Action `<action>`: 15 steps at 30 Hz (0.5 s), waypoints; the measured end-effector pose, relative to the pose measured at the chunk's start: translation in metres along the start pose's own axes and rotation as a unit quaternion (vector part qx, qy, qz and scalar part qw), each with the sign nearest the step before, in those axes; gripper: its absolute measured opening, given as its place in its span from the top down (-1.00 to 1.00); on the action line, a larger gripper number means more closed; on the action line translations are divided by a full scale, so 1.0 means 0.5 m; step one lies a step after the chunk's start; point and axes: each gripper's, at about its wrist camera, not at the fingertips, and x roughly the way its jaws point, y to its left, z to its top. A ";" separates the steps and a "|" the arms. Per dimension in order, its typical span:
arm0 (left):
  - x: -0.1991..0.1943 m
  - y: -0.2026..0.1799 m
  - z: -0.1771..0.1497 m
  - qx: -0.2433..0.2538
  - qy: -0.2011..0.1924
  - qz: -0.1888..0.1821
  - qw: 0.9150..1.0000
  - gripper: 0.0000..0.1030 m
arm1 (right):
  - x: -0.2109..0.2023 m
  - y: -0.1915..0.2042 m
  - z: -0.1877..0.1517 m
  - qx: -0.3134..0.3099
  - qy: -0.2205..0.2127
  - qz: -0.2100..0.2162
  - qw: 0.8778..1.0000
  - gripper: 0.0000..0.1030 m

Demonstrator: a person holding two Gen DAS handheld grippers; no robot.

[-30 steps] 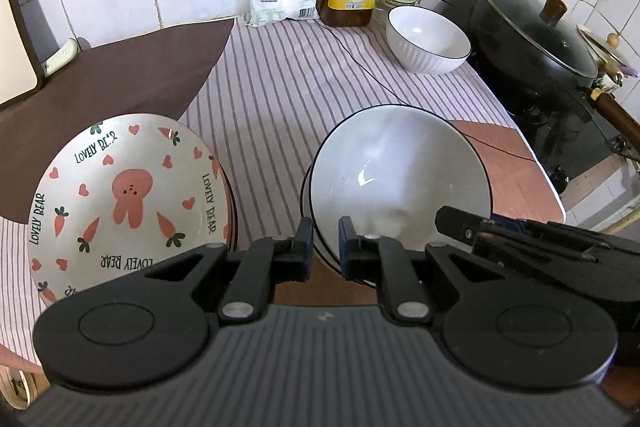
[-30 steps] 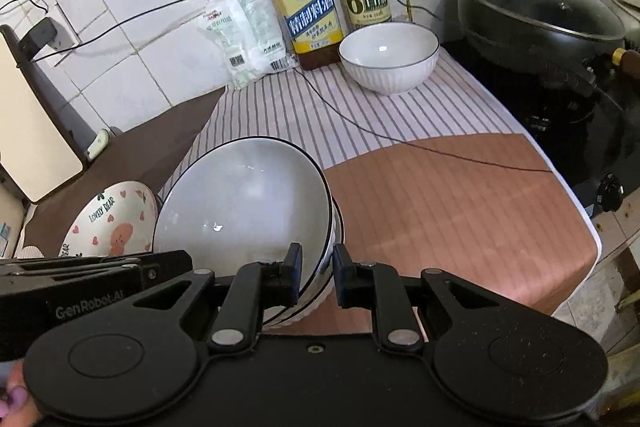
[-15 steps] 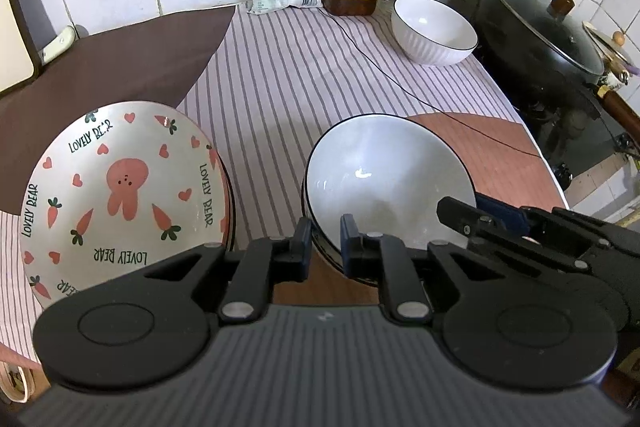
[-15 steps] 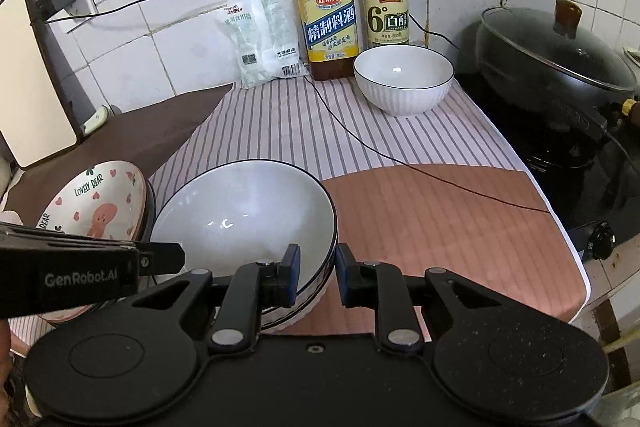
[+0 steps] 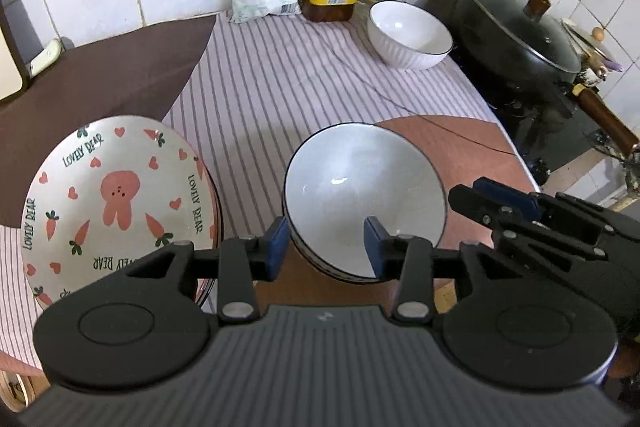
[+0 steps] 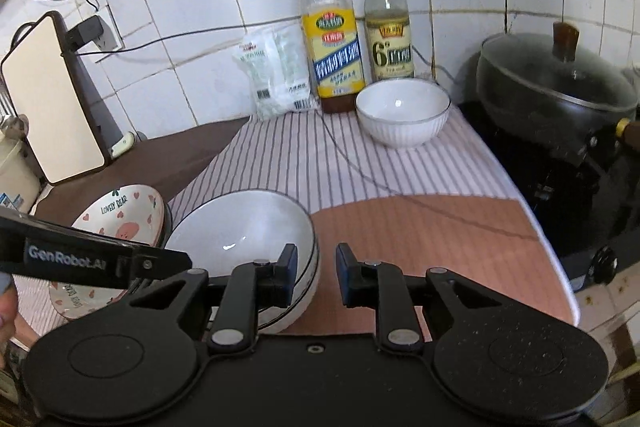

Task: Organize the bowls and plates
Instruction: 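Lower the nested bowls onto the cloth and open both tools, then move both tools to the white bowl by the bottles and grasp its rim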

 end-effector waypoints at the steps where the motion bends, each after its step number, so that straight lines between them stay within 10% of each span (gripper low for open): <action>1: -0.003 -0.001 0.003 0.002 -0.002 -0.001 1.000 0.21 | -0.003 -0.003 0.003 -0.007 -0.002 0.002 1.000 0.51; 15: 0.013 -0.008 0.102 0.033 -0.011 -0.009 0.999 0.16 | -0.006 -0.021 0.059 -0.076 -0.057 -0.012 0.995 0.22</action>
